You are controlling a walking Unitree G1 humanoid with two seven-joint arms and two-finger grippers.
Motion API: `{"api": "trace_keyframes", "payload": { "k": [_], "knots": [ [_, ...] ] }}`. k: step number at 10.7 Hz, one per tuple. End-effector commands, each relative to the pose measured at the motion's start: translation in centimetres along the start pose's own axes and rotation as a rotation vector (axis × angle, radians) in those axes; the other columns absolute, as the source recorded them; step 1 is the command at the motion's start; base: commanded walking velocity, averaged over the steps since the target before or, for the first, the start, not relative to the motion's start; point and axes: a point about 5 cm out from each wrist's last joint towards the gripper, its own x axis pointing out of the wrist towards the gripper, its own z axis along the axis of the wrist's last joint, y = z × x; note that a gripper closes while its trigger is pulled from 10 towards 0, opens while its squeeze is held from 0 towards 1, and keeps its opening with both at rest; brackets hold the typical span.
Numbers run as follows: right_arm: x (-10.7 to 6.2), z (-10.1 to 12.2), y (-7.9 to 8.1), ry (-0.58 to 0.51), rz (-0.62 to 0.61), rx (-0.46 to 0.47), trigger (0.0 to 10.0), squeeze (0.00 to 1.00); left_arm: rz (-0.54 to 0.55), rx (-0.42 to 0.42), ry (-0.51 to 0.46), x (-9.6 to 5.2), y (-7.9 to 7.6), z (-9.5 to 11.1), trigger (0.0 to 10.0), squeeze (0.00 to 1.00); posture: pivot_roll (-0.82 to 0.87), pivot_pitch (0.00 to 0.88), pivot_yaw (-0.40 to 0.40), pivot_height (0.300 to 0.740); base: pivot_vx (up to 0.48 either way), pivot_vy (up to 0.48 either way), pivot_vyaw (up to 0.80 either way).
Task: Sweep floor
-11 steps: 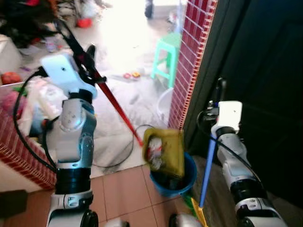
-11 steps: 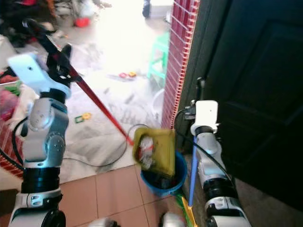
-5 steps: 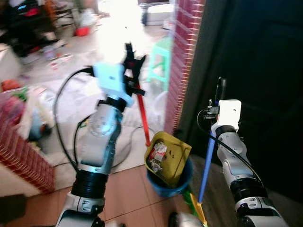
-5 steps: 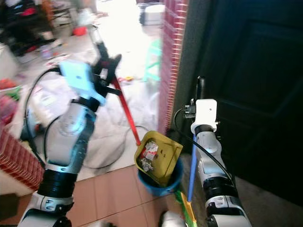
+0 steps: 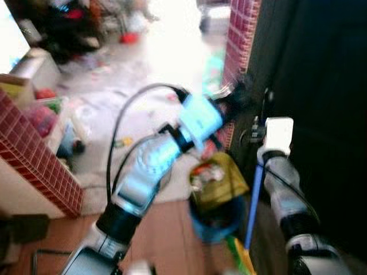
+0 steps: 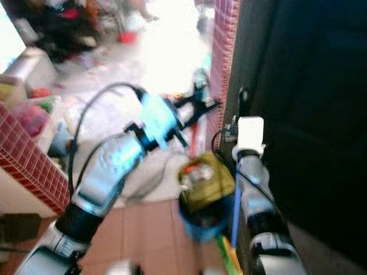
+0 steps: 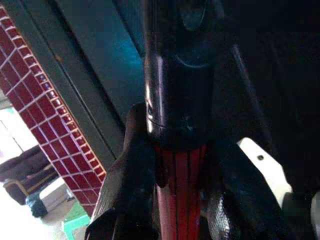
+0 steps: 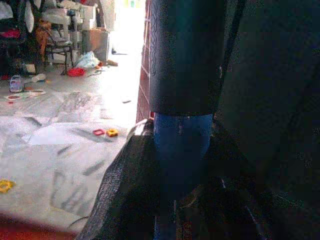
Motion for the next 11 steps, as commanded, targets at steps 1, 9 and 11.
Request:
{"api": "trace_keyframes", "payload": {
  "k": [1, 9, 11],
  "knots": [
    [0.3, 0.6, 0.1, -0.031, 0.007, -0.017, 10.0, 0.0, -0.027, 0.08, 0.096, -0.5, 0.5, -1.2, 10.0, 0.0, -0.12, 0.0, 0.044, 0.74, 0.0, 0.0, 0.0],
    [0.3, 0.5, -0.1, -0.027, 0.009, -0.028, 10.0, 0.0, 0.023, 0.055, 0.003, 0.2, 1.3, 1.1, 10.0, 0.0, -0.13, 0.0, 0.036, 0.74, 0.0, 0.0, 0.0],
    [0.5, 0.6, -0.2, -0.027, 0.009, -0.028, 10.0, 0.0, 0.046, 0.01, -0.033, 0.5, 2.6, 2.5, 10.0, 0.0, -0.13, 0.0, 0.034, 0.74, 0.0, 0.0, 0.0]
  ]
}}
